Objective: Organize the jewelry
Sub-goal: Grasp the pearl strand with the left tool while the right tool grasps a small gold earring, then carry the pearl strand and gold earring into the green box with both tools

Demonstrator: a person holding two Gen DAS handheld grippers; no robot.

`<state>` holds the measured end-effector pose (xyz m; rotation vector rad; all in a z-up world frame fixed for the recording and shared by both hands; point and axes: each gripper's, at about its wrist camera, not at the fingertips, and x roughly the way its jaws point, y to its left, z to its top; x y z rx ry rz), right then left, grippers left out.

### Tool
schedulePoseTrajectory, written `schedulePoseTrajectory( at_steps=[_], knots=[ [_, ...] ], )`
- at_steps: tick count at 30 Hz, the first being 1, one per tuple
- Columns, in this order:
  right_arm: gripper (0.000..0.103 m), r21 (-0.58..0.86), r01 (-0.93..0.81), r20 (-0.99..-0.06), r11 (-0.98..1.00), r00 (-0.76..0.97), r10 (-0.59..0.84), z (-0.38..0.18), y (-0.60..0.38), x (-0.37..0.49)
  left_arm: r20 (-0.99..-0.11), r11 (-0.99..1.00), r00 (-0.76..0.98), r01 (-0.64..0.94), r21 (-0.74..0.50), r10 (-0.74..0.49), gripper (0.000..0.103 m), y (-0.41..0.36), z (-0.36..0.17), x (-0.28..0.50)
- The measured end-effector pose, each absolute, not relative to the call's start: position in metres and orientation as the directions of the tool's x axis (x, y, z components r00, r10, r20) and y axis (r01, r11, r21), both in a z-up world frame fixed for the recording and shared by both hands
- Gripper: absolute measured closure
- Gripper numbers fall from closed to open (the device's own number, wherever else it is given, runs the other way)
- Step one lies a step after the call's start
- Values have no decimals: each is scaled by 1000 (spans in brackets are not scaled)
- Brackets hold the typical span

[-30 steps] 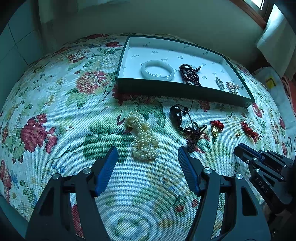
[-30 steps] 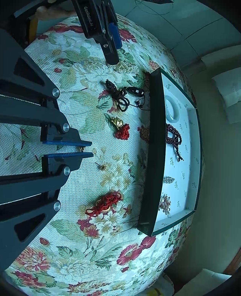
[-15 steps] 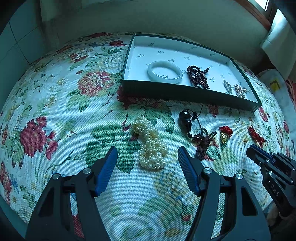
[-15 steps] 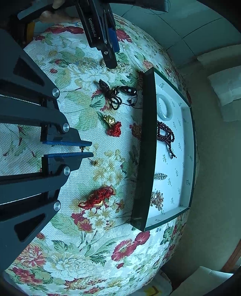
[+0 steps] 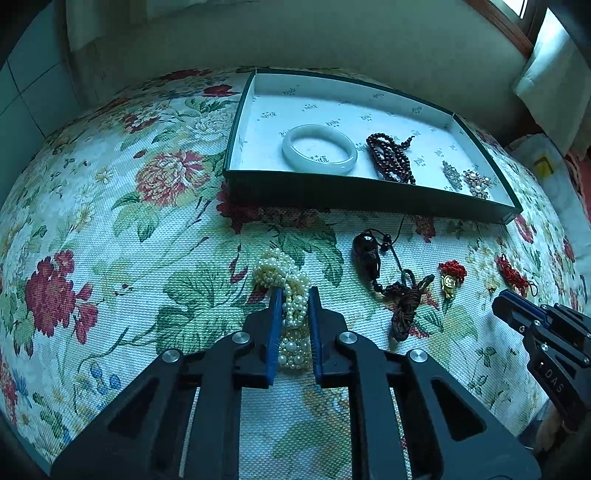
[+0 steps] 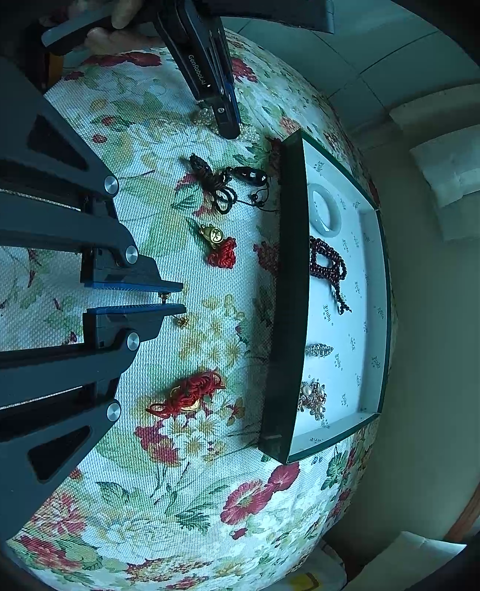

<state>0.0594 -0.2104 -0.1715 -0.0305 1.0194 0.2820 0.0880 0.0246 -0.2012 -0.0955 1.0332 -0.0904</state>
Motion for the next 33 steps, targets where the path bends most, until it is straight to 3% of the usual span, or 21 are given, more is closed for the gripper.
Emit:
schedulePoseTrajectory(
  at_steps=[21,33],
  knots=[
    [97,119,-250,-818,961,525,237,-153,-215,58,-799,979,569,64,-194,-195,93,24,-158,72],
    [97,105,-256,-742,961,623,247,-108,-218,97,-733,974,641,142,-179,-228,93,0,-118,112]
  ],
)
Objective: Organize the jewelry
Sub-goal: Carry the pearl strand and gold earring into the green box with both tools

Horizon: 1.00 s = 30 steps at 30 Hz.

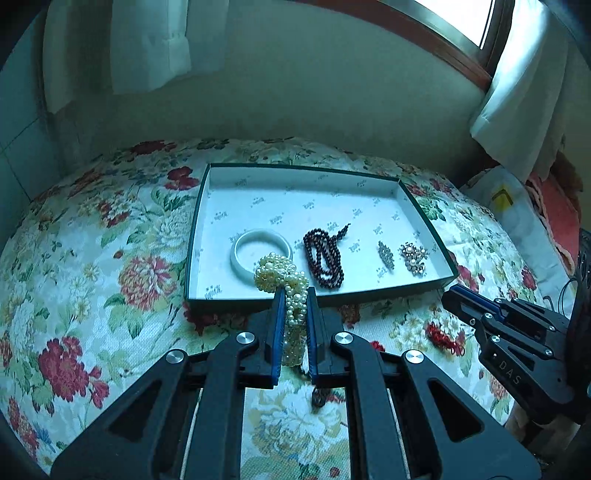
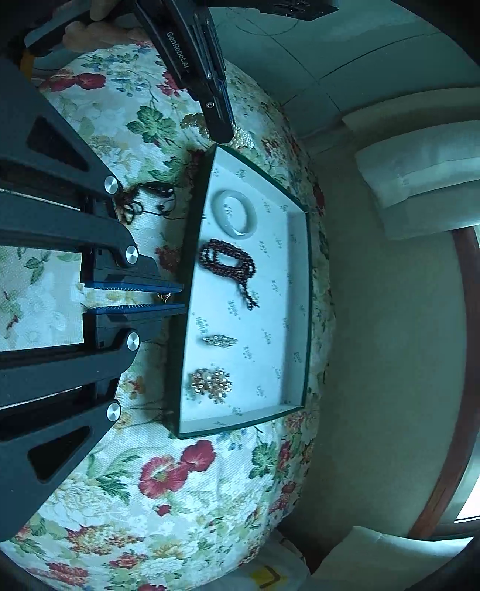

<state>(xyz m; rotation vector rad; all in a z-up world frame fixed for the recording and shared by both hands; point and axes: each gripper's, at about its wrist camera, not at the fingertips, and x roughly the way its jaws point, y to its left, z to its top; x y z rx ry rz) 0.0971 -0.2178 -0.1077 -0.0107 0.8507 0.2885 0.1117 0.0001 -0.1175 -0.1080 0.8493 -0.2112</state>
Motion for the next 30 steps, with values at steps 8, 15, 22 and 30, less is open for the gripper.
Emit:
schedulePoseTrajectory(
  at_steps=[8,15,22,30],
  knots=[
    [97,104,-249,-705,963,664,247,-91,-218,154,-716,976,663,155,-153,-217,93,-12,-112,170],
    [97,93,-242,-720,966,653,233,-113,-211,204,-737,977,641,159,-145,-214,93,-22,-135,220],
    [97,77,-235,-758,969,618,210,-146,-207,237,-778,981,599,147,-129,-192,93,-27,-168,258],
    [97,58,-243,-797,968,574,191,-172,-202,252,-810,985,563,128,-113,-166,93,-28,-185,277]
  ],
)
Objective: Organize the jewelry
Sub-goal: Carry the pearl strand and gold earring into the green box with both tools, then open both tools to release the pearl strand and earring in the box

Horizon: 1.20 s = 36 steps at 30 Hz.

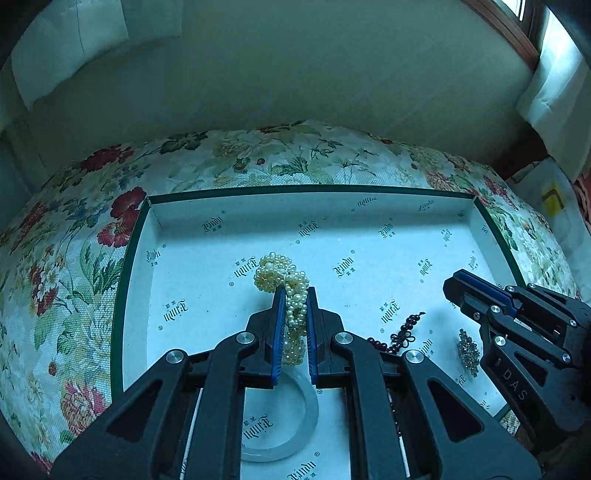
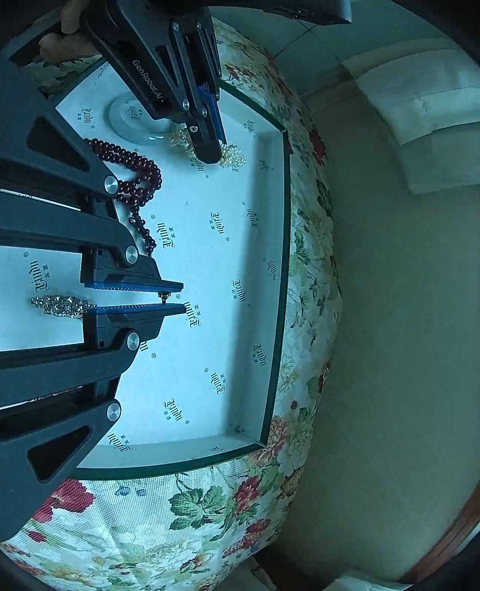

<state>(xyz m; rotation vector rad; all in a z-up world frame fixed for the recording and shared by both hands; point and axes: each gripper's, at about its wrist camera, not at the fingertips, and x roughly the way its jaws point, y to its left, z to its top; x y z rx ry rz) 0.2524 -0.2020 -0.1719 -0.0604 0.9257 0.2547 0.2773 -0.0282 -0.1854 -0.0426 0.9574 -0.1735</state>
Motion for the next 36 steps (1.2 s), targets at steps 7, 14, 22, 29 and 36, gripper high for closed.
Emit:
schedulePoseTrajectory(
  at_steps=[7,14,22,29,36],
  knots=[
    [97,57,-228,-814,972,553,177,-183,-203,257,-826,986,540,124,-114,-163,89,-27,-194,283],
    [74,86,-203,-818,975,545,185,-186,-209,258,-810,986,563,113,-120,-163,51,-23,-190,280],
    [52,87,-189,-785,978,592,184,-167,-214,250,-792,986,586,104,-132,-168,46,-17,-175,268],
    [52,90,-192,-760,977,621,192,-143,-218,228,-775,985,608,115,-129,-173,43,-14,-157,239],
    [52,90,-191,-747,977,636,193,-125,-227,195,-770,984,613,126,-128,-178,43,-13,-146,202]
  ],
)
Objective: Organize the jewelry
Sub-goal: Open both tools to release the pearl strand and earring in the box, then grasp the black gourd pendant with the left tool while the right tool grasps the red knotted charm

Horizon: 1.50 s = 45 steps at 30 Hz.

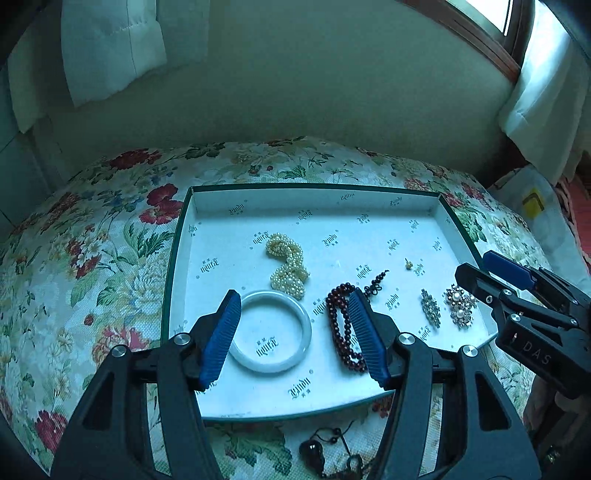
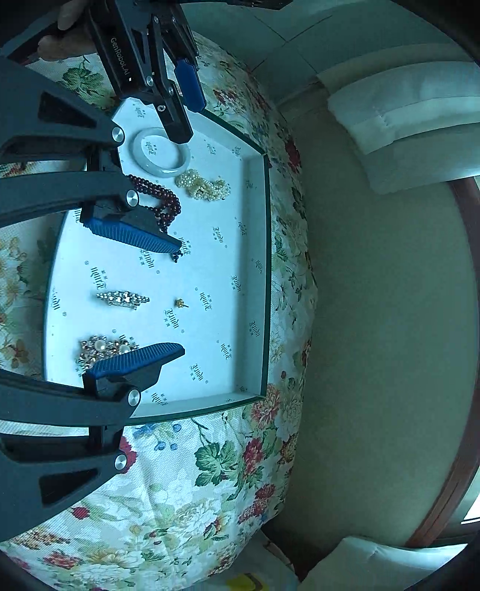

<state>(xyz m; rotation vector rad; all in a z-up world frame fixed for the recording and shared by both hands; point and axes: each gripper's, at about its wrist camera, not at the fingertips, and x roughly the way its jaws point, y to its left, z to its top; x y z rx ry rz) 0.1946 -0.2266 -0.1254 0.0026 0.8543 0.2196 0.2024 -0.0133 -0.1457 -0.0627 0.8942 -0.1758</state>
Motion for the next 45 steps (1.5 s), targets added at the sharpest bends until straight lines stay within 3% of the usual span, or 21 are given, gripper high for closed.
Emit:
schedulePoseTrajectory(
  at_steps=[19,34,40,45],
  knots=[
    [52,98,-153,-813,983,558,168,-151,-253,102,-816,982,547,95,-161,-187,43,-10,-166,118],
    [53,62,-133,-850,989,513,122,-179,-261,89,-835,984,521,68,-165,-176,43,-3,-180,99],
    [57,56,-135,-857,989,502,117,-185,-261,92,-841,984,512,72,-165,-178,43,-3,-183,100],
    [76,41,-144,-854,989,509,110,-183,-261,92,-844,983,505,76,-164,-180,43,-6,-186,100]
  ],
)
